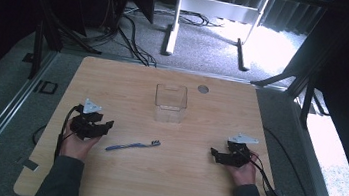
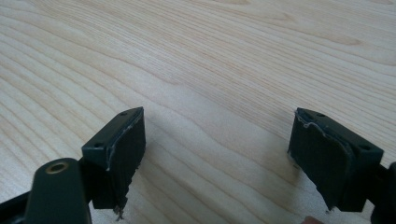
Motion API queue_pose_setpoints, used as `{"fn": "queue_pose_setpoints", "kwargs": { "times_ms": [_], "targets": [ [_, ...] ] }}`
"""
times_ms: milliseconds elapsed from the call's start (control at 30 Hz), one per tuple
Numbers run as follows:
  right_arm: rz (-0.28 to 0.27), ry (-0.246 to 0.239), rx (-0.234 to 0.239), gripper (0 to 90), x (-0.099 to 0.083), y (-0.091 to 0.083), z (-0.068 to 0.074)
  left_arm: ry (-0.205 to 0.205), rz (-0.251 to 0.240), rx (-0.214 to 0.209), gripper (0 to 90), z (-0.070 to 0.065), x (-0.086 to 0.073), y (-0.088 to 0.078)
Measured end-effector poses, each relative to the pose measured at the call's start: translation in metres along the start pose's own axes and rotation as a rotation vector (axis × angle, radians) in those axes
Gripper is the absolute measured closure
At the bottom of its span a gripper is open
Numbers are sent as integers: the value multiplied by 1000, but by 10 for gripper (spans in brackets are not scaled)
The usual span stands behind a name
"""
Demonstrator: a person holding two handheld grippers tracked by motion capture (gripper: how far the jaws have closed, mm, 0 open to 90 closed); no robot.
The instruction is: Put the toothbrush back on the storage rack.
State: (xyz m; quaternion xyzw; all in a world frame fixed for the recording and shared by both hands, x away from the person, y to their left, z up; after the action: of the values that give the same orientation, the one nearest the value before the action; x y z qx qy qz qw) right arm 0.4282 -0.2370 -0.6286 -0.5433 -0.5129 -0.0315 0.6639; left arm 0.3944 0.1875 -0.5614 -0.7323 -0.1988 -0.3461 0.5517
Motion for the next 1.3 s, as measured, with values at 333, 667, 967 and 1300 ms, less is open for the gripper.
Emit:
{"fn": "queue_pose_setpoints", "kwargs": {
  "times_ms": [333, 667, 967, 1300],
  "targets": [
    [0, 3, -3, 185, 0, -1, 1, 33, -6, -30, 484, -7, 7, -10],
    [-1, 4, -3, 184, -1, -1, 1, 58, -4, -63, 485, -13, 12, -17],
    [-1, 3, -2, 184, -1, -1, 1, 92, -2, -84, 496, -15, 19, -26],
    [-1, 3, -2, 184, -1, -1, 1, 104, 8, -88, 529, -19, 26, -29]
  ]
}}
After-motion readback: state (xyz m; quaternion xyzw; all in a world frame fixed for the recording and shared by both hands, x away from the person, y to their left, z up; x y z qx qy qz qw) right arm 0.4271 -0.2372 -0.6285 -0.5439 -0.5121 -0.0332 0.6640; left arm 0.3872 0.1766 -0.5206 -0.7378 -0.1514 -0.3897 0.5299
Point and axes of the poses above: each handheld gripper's, and its own axes: y roughly forward along the jaws, x roughly out of its top, z roughly to its left, the point moved 10 cm from there along y, roughly forward along the jaws, and after that the axes turned 9 degrees about -y, right-handed, at the moved point
